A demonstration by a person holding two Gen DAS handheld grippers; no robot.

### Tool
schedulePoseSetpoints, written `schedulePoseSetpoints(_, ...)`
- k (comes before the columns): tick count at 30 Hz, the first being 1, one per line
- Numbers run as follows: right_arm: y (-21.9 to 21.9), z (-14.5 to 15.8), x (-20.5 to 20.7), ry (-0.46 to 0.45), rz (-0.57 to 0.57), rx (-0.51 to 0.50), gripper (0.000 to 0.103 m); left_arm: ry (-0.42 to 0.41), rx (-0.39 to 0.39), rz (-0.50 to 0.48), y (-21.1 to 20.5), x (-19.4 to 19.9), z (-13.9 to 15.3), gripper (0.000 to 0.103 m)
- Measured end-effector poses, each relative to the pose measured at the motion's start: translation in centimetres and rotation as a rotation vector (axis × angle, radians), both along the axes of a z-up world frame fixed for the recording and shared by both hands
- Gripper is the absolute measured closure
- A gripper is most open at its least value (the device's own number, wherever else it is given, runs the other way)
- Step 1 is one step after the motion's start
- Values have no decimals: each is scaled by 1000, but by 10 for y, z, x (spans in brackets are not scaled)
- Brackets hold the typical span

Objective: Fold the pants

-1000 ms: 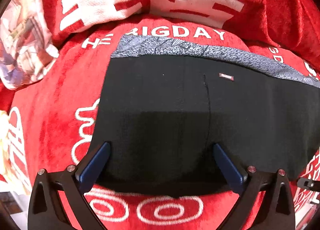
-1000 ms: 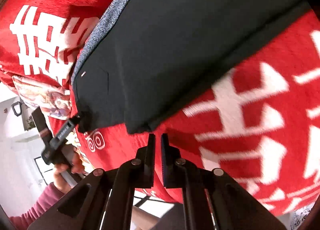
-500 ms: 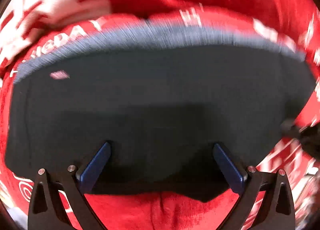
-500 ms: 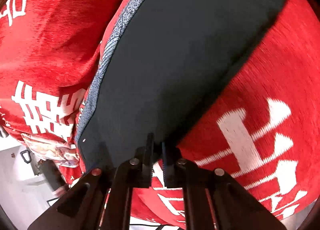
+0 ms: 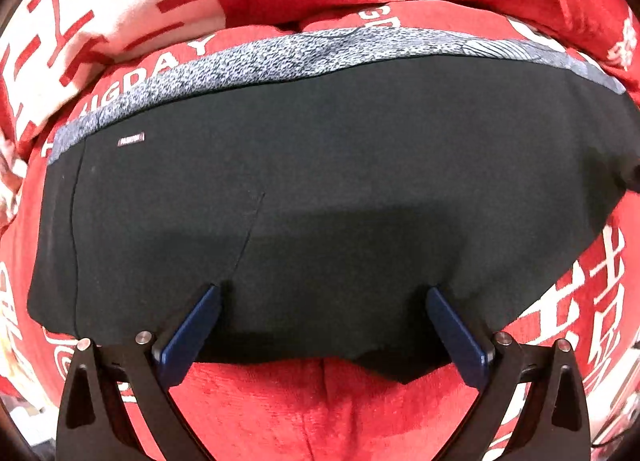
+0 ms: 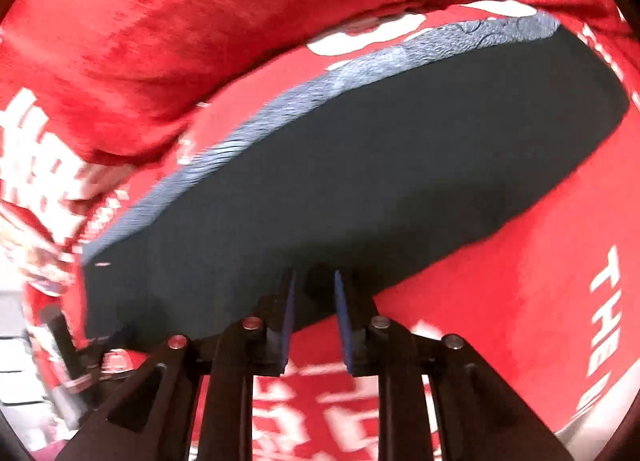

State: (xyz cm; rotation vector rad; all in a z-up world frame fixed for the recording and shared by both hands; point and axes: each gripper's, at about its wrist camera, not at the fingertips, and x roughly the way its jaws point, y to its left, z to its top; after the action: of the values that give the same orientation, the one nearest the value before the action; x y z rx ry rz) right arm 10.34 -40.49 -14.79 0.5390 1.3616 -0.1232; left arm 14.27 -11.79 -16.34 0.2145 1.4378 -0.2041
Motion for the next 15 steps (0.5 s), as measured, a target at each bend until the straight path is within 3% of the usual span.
schedulePoseSetpoints(2, -8, -22, -2, 55, 15, 20, 82, 9, 1, 17, 4, -4, -1, 0)
schedulePoseSetpoints(4, -10, -18, -11, 32, 8, 31, 81, 12, 15, 20, 4, -5, 3, 0)
schedulePoseSetpoints(6, -8, -16, -21, 90, 26, 6, 80, 14, 28, 13, 2, -4, 7, 0)
schedulePoseSetpoints(8, -10, -14, -36, 97, 14, 44, 79, 22, 34, 7, -2, -3, 14, 0)
schedulePoseSetpoints(12, -16, -8, -59, 117, 3, 65, 58, 31, 26, -13, -14, -5, 28, 0)
schedulePoseSetpoints(15, -19, -5, -75, 124, -33, 94, 57, 43, 24, -47, -31, -15, 33, 0)
